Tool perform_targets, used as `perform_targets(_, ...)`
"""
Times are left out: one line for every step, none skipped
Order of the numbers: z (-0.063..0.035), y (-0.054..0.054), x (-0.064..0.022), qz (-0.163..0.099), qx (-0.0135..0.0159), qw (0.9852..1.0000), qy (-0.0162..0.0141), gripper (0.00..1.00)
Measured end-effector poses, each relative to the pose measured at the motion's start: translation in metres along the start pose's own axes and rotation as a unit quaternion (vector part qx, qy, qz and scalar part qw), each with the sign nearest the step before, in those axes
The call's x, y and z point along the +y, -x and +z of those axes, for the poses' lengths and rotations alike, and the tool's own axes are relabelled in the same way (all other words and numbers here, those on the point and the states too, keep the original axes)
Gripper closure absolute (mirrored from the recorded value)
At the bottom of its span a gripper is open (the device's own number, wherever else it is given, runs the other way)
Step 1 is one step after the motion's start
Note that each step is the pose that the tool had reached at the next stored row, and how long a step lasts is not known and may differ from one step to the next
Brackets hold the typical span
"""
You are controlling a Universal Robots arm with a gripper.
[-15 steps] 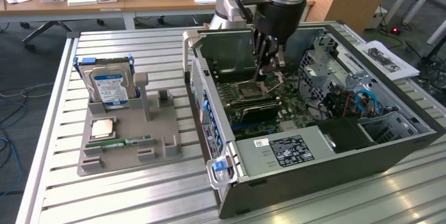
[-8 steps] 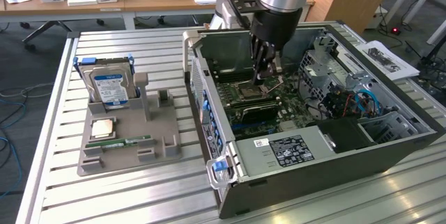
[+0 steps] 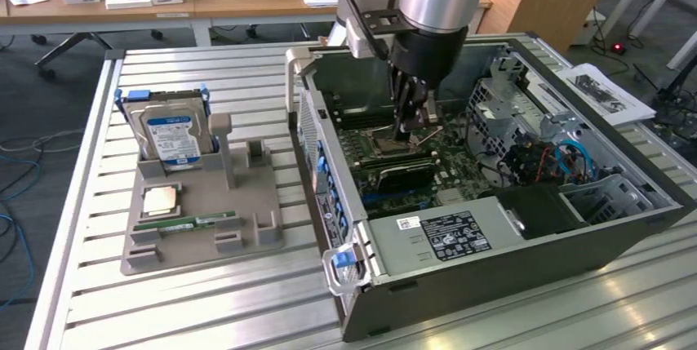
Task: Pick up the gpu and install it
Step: 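Press down on the gpu until it lock into place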
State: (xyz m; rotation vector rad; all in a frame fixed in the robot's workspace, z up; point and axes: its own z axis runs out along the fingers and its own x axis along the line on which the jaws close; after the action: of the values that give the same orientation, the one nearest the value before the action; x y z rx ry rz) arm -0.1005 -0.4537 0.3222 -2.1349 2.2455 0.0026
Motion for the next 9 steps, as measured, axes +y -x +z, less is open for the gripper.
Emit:
perform_targets(0.0013,0.000,-0.0001,0.000,0.0000,1.0000,0.0000,0.89)
perform_targets(0.0027,0.000,-0.0001,0.000,0.0000,1.0000,0.0000,0.89)
perform_targets(0.0041,0.000,-0.0001,0.000,0.0000,1.0000,0.0000,0.89)
perform_targets(0.0055,0.000,-0.0002,0.000,0.0000,1.0000,0.0000,0.89)
perform_targets(0.0072,0.000,-0.0002,0.000,0.0000,1.0000,0.0000,0.89)
perform_targets(0.0089,0.000,-0.0002,0.000,0.0000,1.0000,0.0000,0.89)
perform_targets(0.0107,0.000,-0.0001,0.000,-0.0001,1.0000,0.0000,0.89)
perform_targets(0.0126,0.000,-0.0001,0.000,-0.0001,1.0000,-0.0001,0.89)
perform_targets(0.0143,0.000,-0.0001,0.000,-0.0001,1.0000,-0.0001,0.89)
